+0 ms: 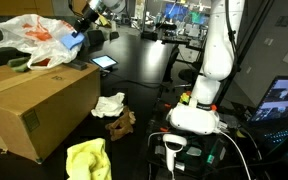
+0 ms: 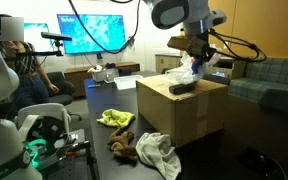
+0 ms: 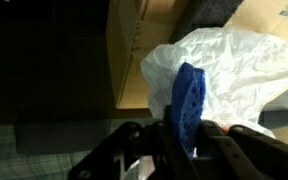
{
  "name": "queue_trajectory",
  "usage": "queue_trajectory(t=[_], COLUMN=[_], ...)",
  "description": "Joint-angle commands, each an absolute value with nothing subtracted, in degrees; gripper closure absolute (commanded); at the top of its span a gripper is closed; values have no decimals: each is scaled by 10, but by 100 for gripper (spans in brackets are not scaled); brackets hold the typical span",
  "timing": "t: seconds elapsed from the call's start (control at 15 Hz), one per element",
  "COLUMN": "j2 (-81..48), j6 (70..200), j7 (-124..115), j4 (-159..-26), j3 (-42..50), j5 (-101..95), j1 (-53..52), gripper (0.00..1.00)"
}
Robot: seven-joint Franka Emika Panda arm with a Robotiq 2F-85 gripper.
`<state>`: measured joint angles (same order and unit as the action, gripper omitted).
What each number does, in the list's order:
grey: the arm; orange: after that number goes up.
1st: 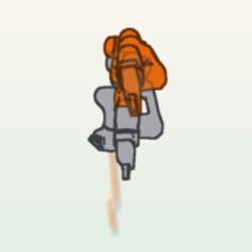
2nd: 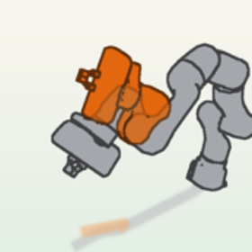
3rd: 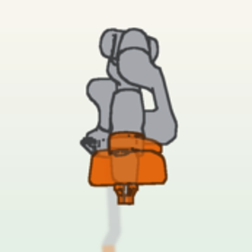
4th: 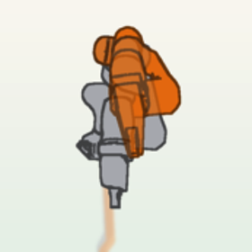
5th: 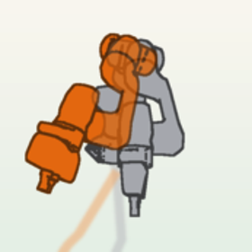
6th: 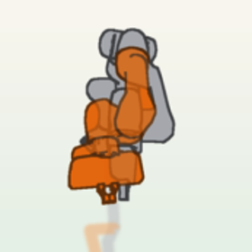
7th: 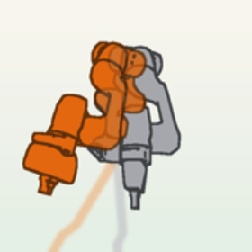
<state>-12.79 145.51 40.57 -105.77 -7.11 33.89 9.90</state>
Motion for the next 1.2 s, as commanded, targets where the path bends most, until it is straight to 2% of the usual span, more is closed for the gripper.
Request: queue_trajectory(t=[0.0,0.27,0.67,1.13], j2=[-73,-50,-31,-30], j6=[1491,1514,1591,1714], j7=[404,387,316,82], j4=[-1147,-1213,-1299,-1375], j3=[-50,-10,-2,31], j5=[431,523,596,481], j1=[116,115,130,100], gripper=[96,96,96,96])
